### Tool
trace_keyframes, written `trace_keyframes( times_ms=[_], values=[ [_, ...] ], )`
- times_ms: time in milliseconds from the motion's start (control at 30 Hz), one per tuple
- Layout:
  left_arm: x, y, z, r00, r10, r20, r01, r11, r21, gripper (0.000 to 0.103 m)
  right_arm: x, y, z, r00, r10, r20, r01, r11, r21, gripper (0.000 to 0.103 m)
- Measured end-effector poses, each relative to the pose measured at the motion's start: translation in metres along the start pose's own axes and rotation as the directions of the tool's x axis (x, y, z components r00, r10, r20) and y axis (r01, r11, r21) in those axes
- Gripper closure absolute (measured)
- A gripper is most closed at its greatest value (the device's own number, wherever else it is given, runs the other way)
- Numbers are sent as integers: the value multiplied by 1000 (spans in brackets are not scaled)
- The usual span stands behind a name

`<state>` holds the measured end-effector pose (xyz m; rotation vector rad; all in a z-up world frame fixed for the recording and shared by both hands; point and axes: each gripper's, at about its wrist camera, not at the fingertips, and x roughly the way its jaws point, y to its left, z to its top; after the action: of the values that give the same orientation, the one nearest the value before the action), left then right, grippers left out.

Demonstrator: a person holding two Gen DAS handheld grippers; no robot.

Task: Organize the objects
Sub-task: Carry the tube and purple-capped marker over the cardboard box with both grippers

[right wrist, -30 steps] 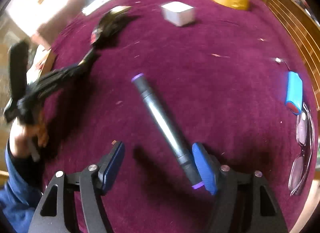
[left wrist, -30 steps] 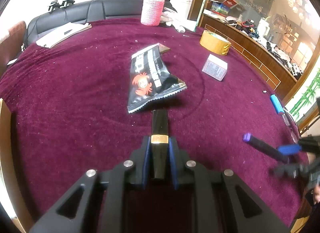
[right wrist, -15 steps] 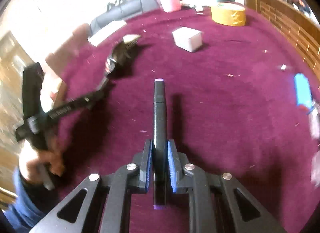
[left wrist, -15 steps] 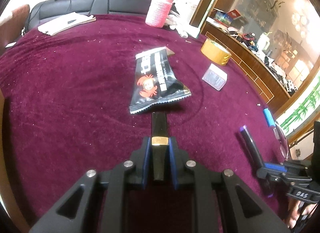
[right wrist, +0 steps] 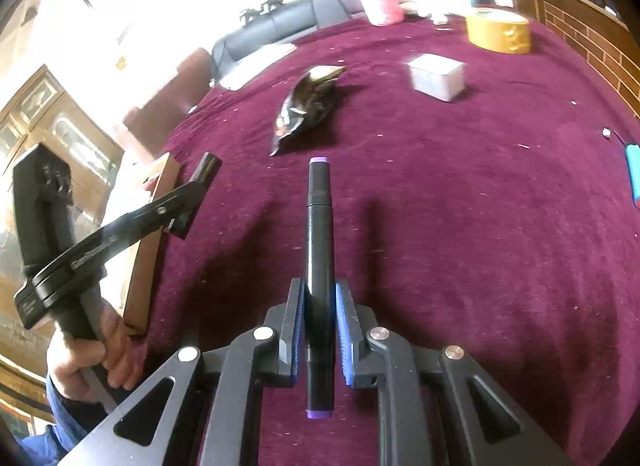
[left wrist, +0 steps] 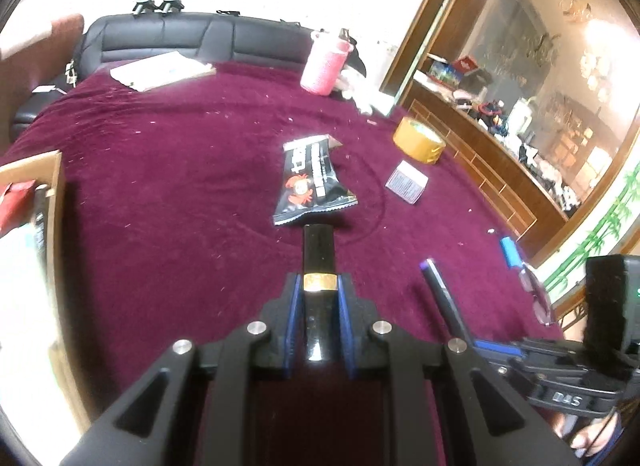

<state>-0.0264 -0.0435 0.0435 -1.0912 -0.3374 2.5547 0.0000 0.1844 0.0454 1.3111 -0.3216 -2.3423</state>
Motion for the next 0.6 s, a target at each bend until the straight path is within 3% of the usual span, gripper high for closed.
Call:
trace_keyframes(
  times_ms=[400,600],
  values=[
    [-87,28,-15,993,2,122,7,997,-73,86,9,70,12,995,92,-30,-95,989,-111,87],
    [-135,52,-16,977,75,199,-53,992,-112,86,19,109,23,986,155,-66,-164,974,-154,86]
  ],
)
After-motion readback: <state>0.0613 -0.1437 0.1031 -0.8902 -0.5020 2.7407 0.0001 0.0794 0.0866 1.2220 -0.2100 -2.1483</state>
